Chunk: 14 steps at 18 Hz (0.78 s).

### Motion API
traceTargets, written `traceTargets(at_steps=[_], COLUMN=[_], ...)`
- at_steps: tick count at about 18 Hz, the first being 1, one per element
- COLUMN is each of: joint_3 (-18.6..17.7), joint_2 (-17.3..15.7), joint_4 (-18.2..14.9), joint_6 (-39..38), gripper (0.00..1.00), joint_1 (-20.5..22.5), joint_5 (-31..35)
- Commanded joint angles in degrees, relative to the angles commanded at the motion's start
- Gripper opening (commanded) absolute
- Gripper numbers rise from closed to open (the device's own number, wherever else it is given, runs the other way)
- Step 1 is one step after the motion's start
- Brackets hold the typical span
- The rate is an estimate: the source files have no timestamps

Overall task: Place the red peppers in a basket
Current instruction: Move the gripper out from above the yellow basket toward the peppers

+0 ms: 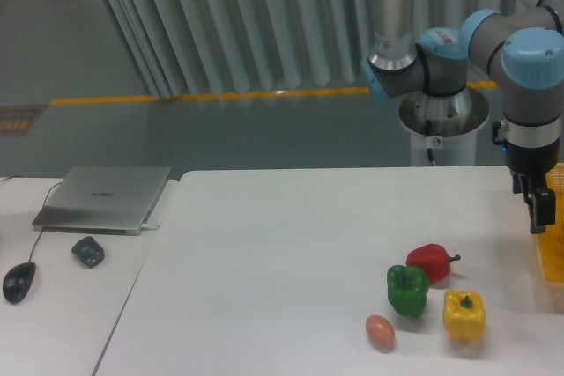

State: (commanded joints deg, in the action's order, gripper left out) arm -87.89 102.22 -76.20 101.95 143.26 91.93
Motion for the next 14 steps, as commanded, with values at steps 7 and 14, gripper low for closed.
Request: traceTargets(at_steps=[7,14], joint_3=[-0.4,-3.4], joint_2=[-0.1,-0.7], joint_4=[-0.4,0.4], joint_6=[-1.8,-7.8], gripper=[1.0,1.0], joint_1=[-0.7,-0.8], joint_5=[-0.3,-2.2])
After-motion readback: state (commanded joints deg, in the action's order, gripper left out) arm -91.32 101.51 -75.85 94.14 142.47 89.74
